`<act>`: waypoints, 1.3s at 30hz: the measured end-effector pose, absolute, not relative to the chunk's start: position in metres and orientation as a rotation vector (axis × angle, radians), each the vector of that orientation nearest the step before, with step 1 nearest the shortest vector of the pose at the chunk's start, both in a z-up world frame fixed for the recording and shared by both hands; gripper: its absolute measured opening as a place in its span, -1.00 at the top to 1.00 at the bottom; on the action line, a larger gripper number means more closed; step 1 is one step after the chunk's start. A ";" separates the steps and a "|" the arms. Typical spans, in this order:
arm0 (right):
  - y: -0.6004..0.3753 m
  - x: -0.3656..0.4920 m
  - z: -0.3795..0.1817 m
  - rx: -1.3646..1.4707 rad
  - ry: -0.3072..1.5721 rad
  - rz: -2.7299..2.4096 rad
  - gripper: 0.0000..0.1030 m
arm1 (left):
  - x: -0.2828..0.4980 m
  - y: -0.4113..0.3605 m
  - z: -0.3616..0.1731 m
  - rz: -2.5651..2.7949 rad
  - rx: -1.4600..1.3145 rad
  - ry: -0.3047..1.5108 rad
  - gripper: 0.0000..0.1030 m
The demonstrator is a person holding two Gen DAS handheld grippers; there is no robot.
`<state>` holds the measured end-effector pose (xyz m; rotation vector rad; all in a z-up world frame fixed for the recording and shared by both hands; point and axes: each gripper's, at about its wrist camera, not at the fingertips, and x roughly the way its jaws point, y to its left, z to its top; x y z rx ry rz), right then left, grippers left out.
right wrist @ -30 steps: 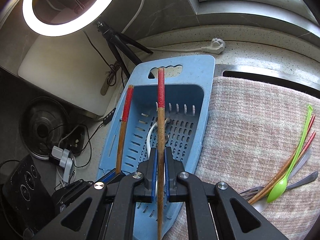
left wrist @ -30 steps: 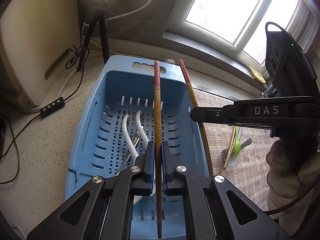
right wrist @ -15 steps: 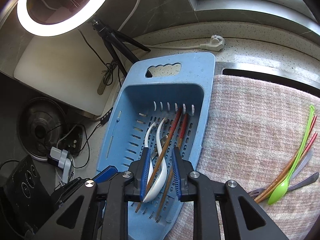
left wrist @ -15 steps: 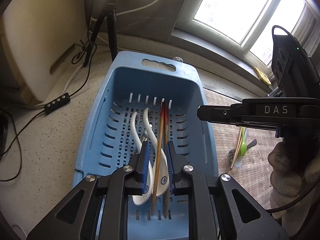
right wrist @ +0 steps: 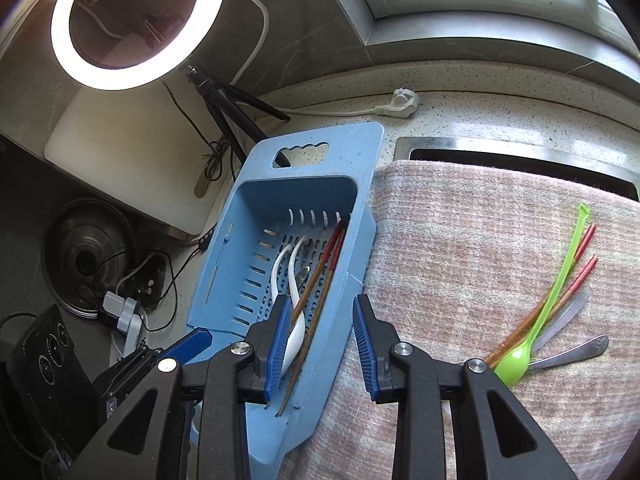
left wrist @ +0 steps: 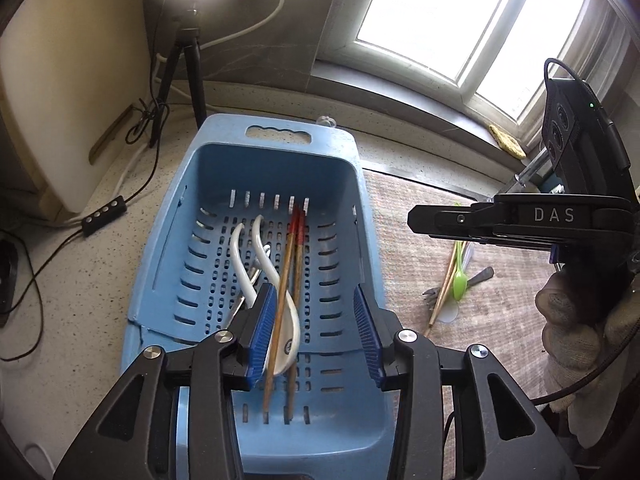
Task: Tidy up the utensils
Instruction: 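Move both tools back over the remaining utensils on the towel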
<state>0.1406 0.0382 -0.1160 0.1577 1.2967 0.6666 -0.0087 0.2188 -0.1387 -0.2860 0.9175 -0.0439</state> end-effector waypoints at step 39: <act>-0.007 0.195 -0.190 -0.242 1.519 0.773 0.45 | -0.083 0.114 -0.144 0.116 -0.396 0.929 0.02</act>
